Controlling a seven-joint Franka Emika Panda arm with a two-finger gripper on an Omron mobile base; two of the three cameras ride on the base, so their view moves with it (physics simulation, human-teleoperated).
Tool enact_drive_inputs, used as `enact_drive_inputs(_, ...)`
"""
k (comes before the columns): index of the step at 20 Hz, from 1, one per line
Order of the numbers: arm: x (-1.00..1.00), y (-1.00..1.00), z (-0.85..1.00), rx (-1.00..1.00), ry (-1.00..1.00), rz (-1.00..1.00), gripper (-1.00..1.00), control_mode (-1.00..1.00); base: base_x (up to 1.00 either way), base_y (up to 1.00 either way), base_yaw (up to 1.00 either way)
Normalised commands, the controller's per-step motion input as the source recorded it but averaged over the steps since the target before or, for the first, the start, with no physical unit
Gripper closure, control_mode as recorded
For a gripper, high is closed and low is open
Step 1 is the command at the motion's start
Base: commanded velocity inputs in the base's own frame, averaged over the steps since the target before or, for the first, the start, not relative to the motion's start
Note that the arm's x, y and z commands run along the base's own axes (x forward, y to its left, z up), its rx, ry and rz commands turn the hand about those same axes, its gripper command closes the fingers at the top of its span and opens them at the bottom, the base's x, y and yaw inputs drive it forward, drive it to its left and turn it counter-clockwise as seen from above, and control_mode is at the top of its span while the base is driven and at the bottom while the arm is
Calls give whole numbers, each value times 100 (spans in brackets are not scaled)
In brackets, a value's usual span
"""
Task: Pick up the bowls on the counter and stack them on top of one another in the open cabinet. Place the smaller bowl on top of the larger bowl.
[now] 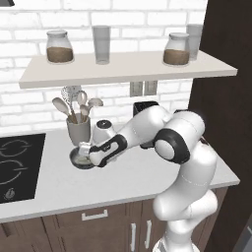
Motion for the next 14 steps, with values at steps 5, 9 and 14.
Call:
enact_drive_inputs(5,7,4,-10,0,1,0,100,-100,0,0,0)
enact_drive_inputs(9,0,0,0,0,0,0,100,-100,0,0,0)
enact_drive_inputs(14,-17,-5,0,0,0,0,100,-100,0,0,0)
